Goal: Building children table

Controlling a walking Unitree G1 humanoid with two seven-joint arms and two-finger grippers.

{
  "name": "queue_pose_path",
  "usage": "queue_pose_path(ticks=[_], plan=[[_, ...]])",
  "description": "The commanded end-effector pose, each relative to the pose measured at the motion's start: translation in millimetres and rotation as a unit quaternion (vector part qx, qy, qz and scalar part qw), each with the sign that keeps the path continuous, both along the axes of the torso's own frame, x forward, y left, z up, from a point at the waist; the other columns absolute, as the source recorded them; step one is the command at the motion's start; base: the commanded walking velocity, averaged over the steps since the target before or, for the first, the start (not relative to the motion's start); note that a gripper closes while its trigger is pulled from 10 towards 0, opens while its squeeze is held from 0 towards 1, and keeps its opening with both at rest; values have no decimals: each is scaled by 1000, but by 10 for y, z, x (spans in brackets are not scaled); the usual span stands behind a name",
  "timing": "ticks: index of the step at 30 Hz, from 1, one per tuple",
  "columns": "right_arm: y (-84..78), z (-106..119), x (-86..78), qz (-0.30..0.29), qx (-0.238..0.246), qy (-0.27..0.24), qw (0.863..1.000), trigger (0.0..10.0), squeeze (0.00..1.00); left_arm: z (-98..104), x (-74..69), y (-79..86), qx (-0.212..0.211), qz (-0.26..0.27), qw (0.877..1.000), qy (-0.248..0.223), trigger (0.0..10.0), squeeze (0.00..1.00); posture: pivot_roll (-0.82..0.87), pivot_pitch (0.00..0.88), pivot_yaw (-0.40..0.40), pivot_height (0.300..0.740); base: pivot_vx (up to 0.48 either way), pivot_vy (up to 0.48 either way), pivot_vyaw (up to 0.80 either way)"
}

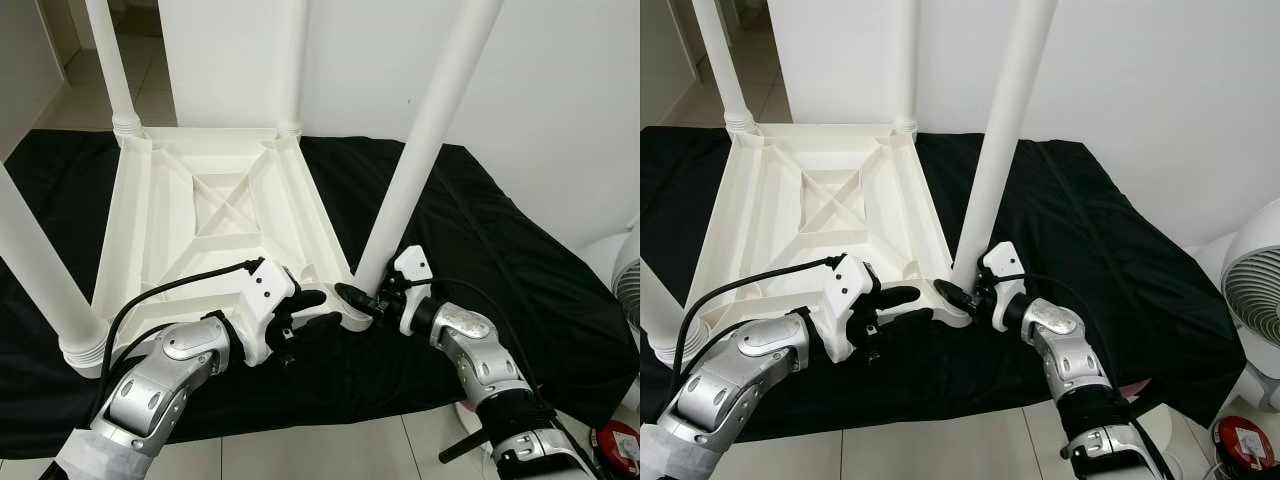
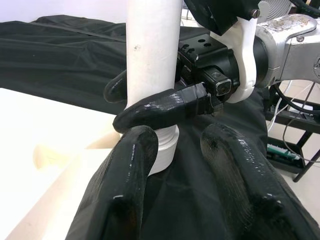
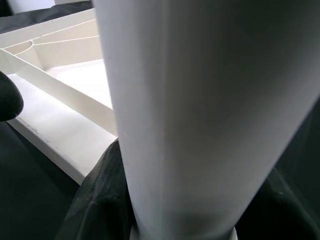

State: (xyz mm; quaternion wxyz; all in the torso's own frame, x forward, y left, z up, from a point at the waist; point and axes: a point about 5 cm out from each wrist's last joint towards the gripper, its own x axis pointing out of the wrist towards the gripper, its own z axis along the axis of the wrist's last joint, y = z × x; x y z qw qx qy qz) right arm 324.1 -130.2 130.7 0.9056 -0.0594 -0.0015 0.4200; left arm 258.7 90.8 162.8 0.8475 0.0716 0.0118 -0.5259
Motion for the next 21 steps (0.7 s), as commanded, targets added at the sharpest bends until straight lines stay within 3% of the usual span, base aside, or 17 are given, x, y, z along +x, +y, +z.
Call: queue_pose_path(ticks=[1, 8, 15, 16, 19, 21], plan=[[-26, -40, 7, -7, -12, 5, 1000, 10000, 0, 31, 3, -29, -1, -13, 1000, -6, 10000, 0, 66, 34, -108, 740, 0, 0, 0], [-26, -98, 30, -76, 4, 17, 997, 10000, 0, 30, 13, -59, -3, -18, 1000, -6, 10000, 0, 63, 34, -107, 740, 0, 0, 0], [79, -3, 2, -133, 25, -7, 991, 10000, 0, 38, 15, -70, -5, -20, 1000, -7, 10000, 0, 57, 32, -106, 740, 0, 0, 0], [136, 10, -7, -179, 46, -3, 983, 10000, 0, 39, 16, -70, -6, -19, 1000, -7, 10000, 0, 57, 32, -109, 740, 0, 0, 0], [174, 2, -20, -220, 59, 3, 974, 10000, 0, 39, 16, -71, -7, -19, 1000, -7, 10000, 0, 57, 32, -109, 740, 0, 0, 0], [223, -55, -52, -282, 58, 9, 958, 10000, 0, 36, 13, -77, -7, -20, 1000, -7, 10000, 0, 55, 34, -110, 740, 0, 0, 0]])
